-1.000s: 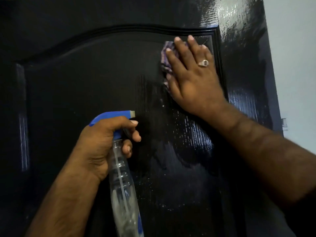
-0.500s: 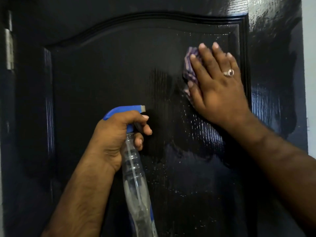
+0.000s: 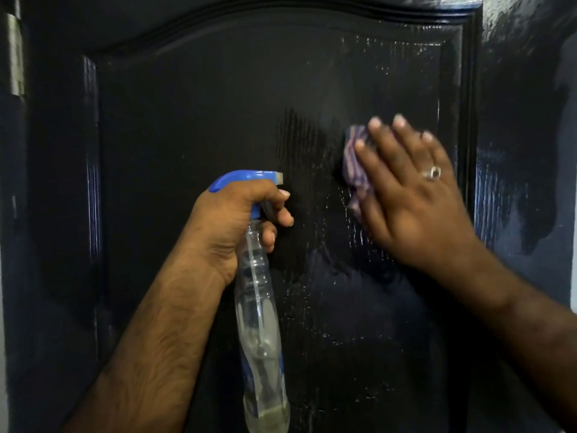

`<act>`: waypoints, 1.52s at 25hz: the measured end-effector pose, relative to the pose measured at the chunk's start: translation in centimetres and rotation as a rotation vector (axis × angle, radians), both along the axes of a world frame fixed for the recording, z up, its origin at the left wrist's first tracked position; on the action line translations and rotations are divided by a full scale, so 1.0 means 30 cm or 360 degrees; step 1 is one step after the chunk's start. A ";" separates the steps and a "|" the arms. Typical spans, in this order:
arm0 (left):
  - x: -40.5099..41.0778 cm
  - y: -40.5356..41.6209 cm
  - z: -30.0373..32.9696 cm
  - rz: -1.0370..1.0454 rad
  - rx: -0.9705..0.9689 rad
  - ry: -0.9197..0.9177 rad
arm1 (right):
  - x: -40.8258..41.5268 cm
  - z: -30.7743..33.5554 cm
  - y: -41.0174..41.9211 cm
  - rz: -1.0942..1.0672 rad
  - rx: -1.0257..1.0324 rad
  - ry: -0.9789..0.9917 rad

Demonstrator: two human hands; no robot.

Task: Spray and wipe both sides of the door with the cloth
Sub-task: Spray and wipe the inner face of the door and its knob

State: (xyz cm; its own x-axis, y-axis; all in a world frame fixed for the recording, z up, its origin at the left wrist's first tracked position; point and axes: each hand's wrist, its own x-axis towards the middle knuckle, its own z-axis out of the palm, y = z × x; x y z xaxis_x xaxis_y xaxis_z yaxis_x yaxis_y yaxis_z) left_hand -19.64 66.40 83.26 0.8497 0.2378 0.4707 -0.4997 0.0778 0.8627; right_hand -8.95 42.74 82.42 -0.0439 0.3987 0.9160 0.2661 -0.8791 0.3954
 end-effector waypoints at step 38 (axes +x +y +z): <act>0.128 -0.008 -0.072 -0.0085 -0.0005 -0.0073 | 0.016 -0.126 0.070 0.0161 0.0133 -0.0015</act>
State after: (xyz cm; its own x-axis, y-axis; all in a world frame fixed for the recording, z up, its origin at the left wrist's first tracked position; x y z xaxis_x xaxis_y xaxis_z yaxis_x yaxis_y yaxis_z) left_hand -15.81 66.18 81.09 0.8389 0.1939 0.5085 -0.5335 0.1080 0.8389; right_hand -8.47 44.83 78.65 -0.0886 0.3139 0.9453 0.3519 -0.8780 0.3245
